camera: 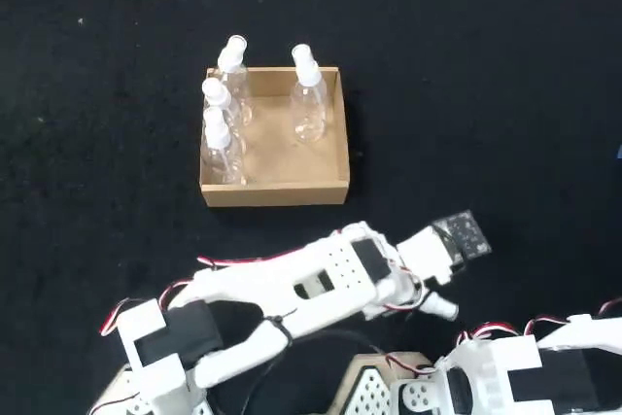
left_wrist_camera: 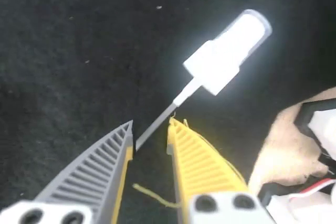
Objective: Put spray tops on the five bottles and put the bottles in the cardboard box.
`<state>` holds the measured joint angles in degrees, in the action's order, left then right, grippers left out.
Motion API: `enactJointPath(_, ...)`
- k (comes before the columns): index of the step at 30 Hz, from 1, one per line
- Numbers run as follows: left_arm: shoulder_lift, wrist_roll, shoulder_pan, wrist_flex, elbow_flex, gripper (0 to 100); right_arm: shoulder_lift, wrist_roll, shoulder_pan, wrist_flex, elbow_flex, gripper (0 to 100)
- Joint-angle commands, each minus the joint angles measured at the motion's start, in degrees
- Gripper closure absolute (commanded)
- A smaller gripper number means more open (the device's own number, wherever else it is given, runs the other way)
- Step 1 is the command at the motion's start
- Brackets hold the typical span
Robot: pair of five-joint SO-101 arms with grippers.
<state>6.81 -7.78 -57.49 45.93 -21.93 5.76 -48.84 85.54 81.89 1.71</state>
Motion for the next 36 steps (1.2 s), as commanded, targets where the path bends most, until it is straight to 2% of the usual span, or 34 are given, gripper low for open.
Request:
enactJointPath(1,-1.6,-0.3,1.2,0.4,1.7,89,0.4,-1.9,0.9,-1.0,-3.5,92.0)
enactJointPath(7,-6.2,-0.8,-1.0,5.3,4.9,77,0.3,-2.5,0.9,-0.9,-3.5,92.0)
enactJointPath(9,-6.7,-3.8,-2.4,5.2,5.2,74,0.4,-2.5,0.9,-0.9,-3.5,92.0)
enactJointPath(13,-4.2,-9.4,-5.6,4.6,6.2,74,0.4,-2.5,0.9,-0.9,-3.5,92.0)
enactJointPath(19,4.4,-10.3,-6.9,1.5,11.6,74,0.3,-2.5,0.9,-0.9,-3.5,92.0)
enactJointPath(25,10.5,-10.4,-7.9,4.8,20.2,74,0.3,-2.5,0.9,-1.0,-3.5,92.0)
enactJointPath(32,13.0,-12.9,-8.5,8.4,21.9,74,0.3,-2.5,0.9,-1.0,-3.5,92.0)
enactJointPath(34,12.8,-12.8,-8.5,9.1,21.8,77,0.3,-2.5,0.9,-1.1,-3.5,92.0)
enactJointPath(36,12.7,-13.0,-8.5,9.2,21.7,83,0.3,-2.5,0.9,-1.1,-3.5,92.0)
